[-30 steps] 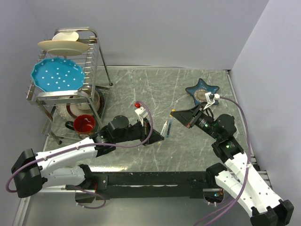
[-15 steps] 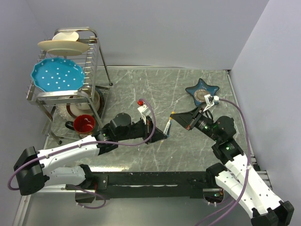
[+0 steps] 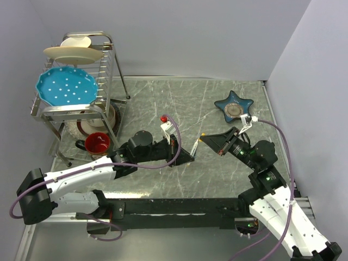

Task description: Insert the pens into the pen caps

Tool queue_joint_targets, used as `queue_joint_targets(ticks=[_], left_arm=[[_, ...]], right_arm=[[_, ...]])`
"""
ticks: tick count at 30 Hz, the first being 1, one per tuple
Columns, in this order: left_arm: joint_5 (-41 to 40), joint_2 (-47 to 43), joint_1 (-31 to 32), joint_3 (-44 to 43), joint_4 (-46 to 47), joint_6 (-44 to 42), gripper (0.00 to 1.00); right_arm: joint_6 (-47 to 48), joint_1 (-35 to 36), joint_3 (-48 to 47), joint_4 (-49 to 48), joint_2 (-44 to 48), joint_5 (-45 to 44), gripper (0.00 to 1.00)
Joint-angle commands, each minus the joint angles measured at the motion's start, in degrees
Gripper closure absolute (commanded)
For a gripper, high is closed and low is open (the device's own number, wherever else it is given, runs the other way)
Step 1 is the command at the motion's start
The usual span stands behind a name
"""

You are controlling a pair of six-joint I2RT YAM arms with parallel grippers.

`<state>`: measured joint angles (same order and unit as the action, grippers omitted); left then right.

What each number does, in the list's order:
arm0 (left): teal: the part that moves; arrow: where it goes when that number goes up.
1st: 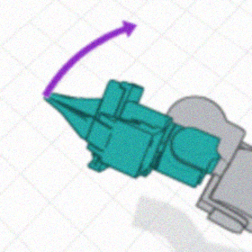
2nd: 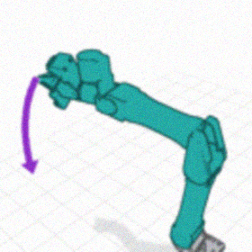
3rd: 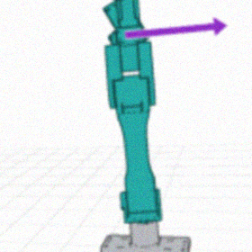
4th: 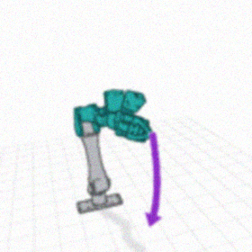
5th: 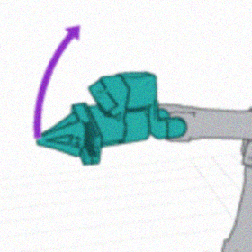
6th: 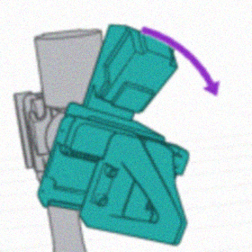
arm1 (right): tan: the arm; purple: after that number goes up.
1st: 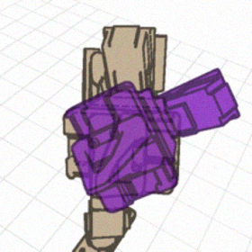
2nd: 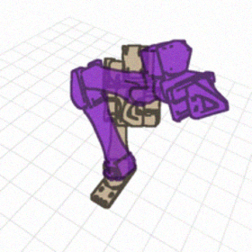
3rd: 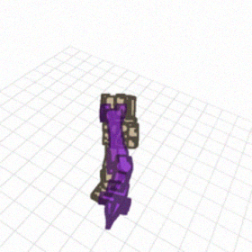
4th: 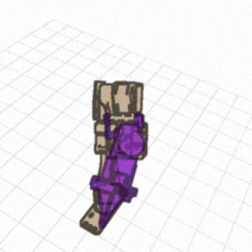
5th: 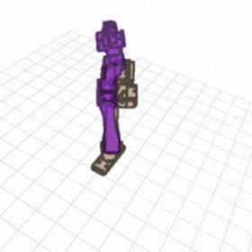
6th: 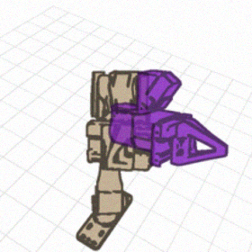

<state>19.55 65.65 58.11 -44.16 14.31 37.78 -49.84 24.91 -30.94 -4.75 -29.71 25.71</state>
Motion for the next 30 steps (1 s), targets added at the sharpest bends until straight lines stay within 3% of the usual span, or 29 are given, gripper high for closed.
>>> queue_joint_targets(ticks=[1, 30], left_arm=[[0.58, -1.48, 1.04, -0.93, 3.1, -0.51, 0.99], [-0.66, 0.18, 2.28, -1.8, 1.07, -3.15, 0.99]], right_arm=[[0.63, 0.67, -3.86, 2.03, 0.36, -1.37, 1.0], [0.27, 0.58, -3.34, 1.33, 0.01, -0.67, 1.0]])
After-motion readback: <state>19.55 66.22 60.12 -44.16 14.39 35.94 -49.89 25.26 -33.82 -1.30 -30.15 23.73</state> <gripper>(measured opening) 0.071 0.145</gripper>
